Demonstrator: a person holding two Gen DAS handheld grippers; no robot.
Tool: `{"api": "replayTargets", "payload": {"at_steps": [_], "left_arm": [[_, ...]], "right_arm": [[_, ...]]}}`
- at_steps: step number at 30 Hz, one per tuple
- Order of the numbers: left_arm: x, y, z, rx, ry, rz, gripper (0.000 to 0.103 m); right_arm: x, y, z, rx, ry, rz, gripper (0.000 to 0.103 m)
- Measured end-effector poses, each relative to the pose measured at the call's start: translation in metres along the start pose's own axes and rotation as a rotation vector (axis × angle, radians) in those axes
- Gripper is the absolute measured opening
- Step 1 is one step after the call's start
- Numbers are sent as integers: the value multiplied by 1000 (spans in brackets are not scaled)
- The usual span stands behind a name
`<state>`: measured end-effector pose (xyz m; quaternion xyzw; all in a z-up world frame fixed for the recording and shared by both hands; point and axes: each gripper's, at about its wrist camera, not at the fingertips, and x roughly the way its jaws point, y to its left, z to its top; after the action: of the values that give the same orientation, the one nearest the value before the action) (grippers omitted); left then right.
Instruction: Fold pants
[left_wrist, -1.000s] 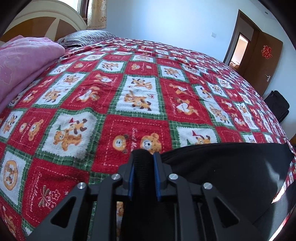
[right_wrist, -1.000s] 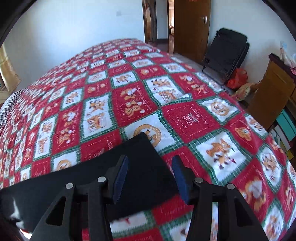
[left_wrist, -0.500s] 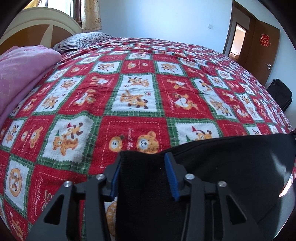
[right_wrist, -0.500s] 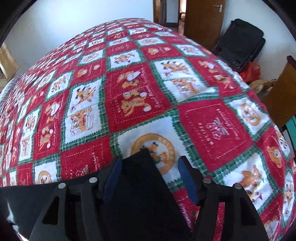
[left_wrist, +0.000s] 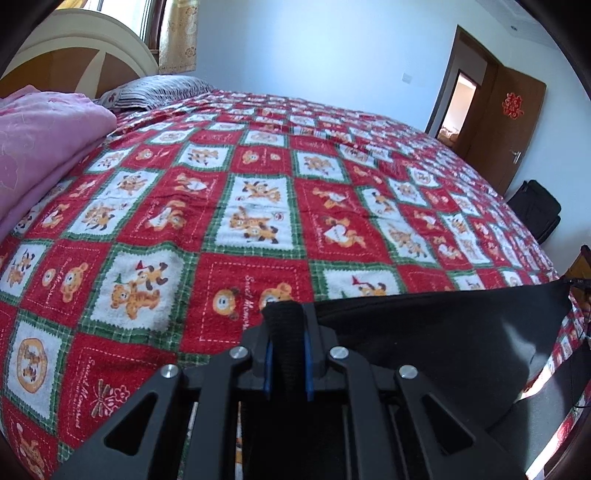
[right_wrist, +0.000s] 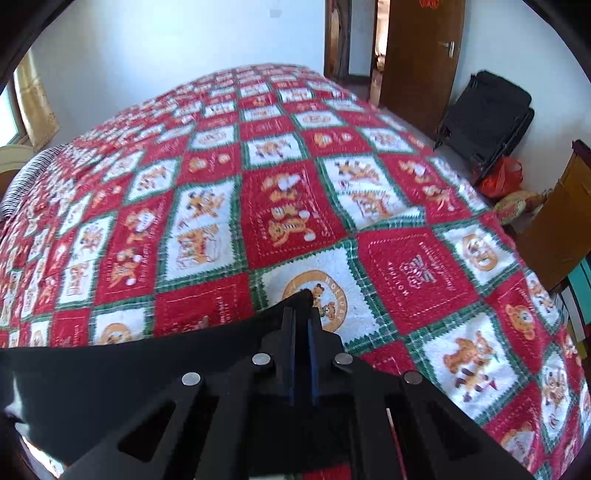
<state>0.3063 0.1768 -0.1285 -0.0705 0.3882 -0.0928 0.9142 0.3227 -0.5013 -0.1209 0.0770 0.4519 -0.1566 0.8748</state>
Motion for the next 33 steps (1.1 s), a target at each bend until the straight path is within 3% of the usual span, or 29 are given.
{"api": "replayTargets", "payload": {"at_steps": [14, 23, 33], "left_arm": [[-43, 1, -5, -42, -101, -59, 13], [-82, 1, -25, -54, -182, -118, 13], [-108, 8, -81, -58, -211, -181, 13]], "right_arm": [[-105, -25, -45, 48, -227, 76, 5], [-141, -48, -88, 88, -257, 104, 5], [-164, -75, -151, 132, -234, 109, 5]]}}
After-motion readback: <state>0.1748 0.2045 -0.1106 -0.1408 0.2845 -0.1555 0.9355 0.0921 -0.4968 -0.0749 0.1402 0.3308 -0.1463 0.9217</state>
